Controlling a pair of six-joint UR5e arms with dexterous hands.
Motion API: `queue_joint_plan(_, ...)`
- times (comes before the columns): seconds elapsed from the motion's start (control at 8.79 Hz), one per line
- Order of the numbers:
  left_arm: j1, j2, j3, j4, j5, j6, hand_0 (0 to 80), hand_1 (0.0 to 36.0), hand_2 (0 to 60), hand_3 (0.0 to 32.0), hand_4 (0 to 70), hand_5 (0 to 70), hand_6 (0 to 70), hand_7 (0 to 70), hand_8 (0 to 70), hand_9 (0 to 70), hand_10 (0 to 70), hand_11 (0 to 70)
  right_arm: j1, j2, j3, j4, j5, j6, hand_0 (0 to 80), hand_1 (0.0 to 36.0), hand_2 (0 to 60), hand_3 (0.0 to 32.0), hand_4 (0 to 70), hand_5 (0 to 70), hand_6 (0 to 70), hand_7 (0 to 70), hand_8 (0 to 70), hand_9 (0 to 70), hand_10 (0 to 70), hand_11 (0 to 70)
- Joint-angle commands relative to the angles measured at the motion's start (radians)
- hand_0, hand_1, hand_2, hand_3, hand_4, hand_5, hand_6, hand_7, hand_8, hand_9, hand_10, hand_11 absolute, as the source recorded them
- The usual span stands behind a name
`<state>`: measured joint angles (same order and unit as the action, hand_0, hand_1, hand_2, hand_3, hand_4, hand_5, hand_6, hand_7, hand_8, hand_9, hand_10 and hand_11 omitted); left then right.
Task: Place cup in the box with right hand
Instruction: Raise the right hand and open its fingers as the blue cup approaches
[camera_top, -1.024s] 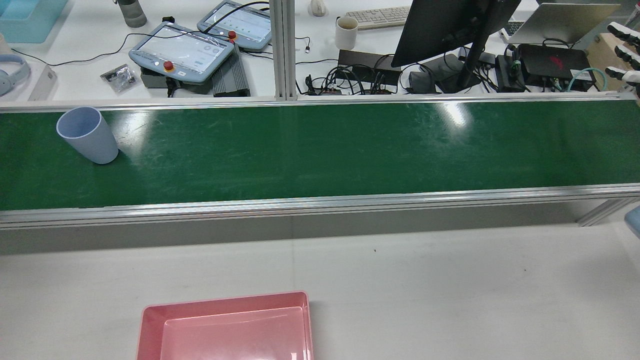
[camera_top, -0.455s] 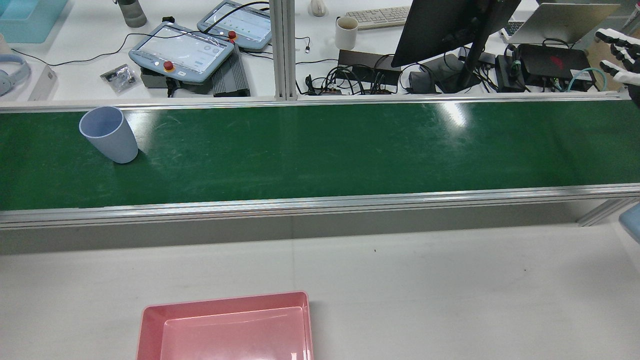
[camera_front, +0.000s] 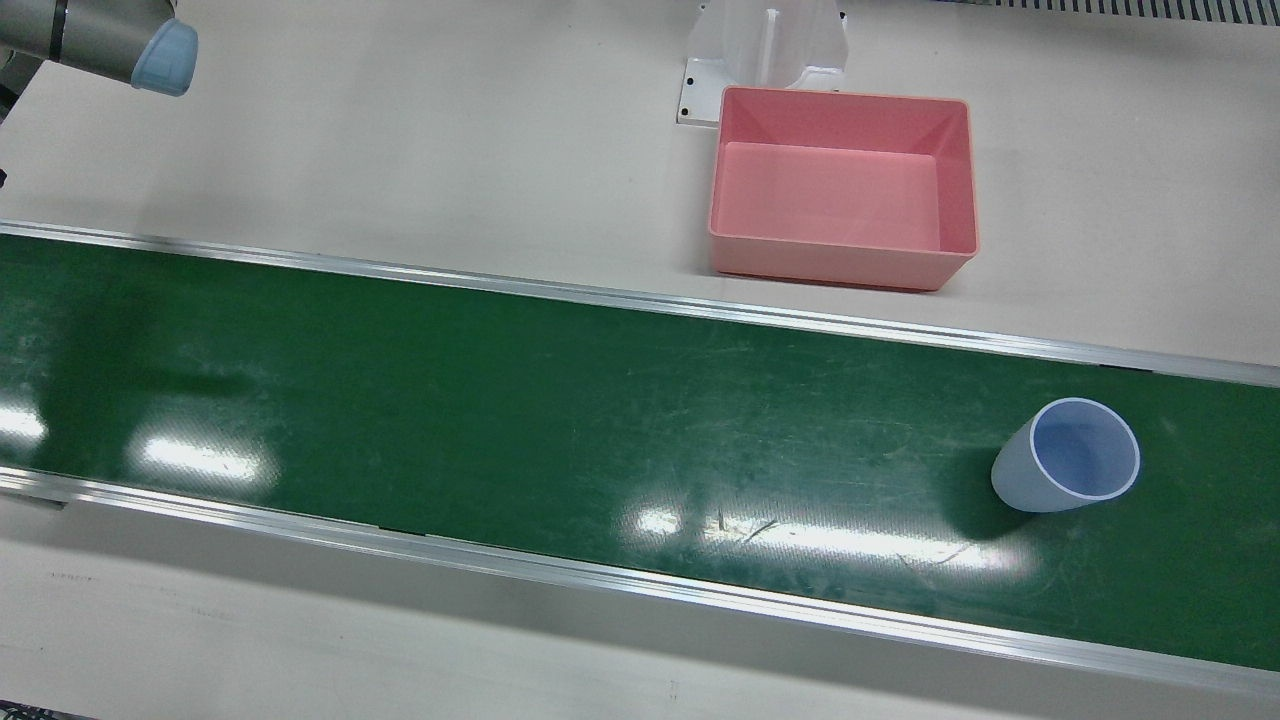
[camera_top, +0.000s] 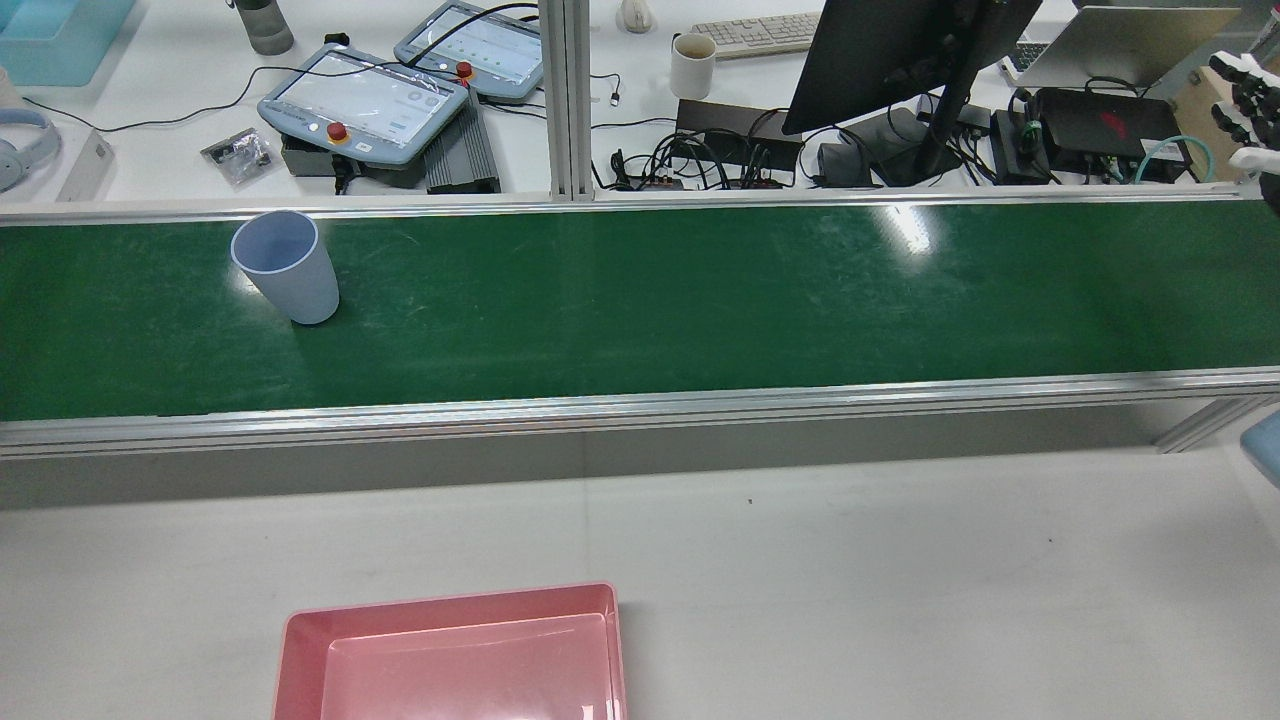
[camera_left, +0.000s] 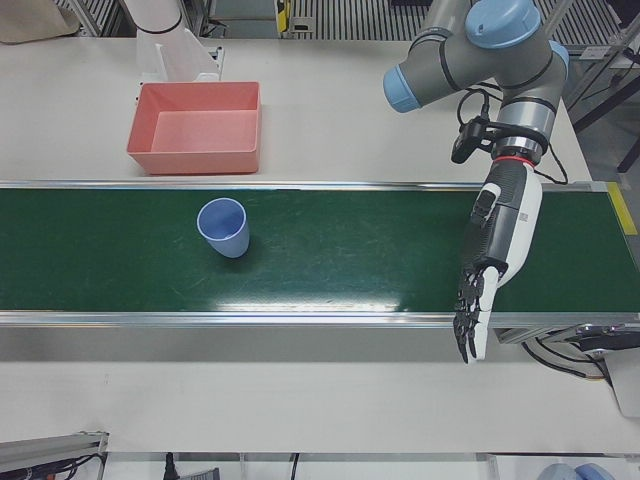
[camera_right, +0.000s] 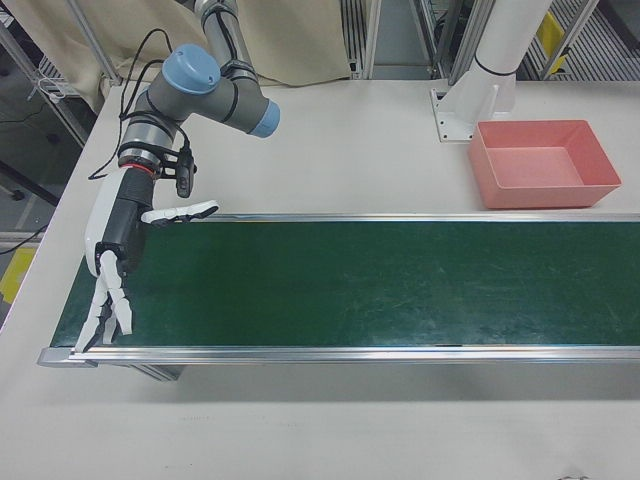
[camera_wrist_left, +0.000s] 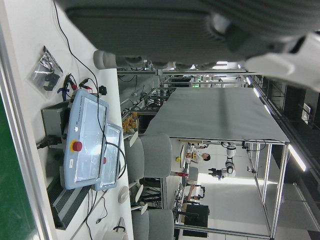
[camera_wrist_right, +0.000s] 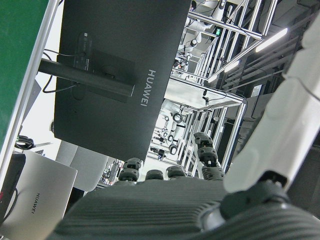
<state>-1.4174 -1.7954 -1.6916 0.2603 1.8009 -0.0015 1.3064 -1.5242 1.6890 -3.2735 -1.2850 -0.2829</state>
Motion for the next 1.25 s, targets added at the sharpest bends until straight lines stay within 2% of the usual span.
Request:
queue_joint_plan(0.0, 0.0, 0.001, 0.0, -0.001, 0.0, 0.0, 0.0, 0.0, 0.0, 0.0, 0.0, 0.0, 0.0, 0.0, 0.0, 0.0, 0.0, 0.0, -0.009, -0.001, -0.003, 0.0, 0.0, 0.002, 46.5, 5.6, 0.0, 0.0, 0.0, 3.9, 2.6, 2.5, 0.0, 2.4, 4.9, 8.6)
queue_joint_plan(0.34, 0.0, 0.001, 0.0, -0.001, 0.0, 0.0, 0.0, 0.0, 0.0, 0.0, 0.0, 0.0, 0.0, 0.0, 0.0, 0.0, 0.0, 0.0, -0.025, 0.007, -0.017, 0.0, 0.003, 0.002, 46.3, 5.3, 0.0, 0.0, 2.9, 3.7, 3.2, 5.6, 0.6, 3.4, 5.4, 9.2)
queue_joint_plan(0.8, 0.0, -0.001, -0.002, 0.0, 0.0, 0.0, 0.0, 0.0, 0.0, 0.0, 0.0, 0.0, 0.0, 0.0, 0.0, 0.0, 0.0, 0.0, -0.18, 0.006, 0.02, -0.002, 0.142, -0.001, 46.7, 5.3, 0.0, 0.0, 0.0, 4.1, 3.2, 5.4, 0.7, 3.4, 5.2, 9.1)
queue_joint_plan(1.14, 0.0, 0.001, -0.003, 0.0, 0.0, 0.0, 0.0, 0.0, 0.0, 0.0, 0.0, 0.0, 0.0, 0.0, 0.0, 0.0, 0.0, 0.0, -0.214, 0.004, 0.023, -0.003, 0.179, -0.001, 47.1, 5.5, 0.0, 0.0, 0.0, 4.2, 2.0, 0.0, 0.0, 0.7, 4.0, 7.5)
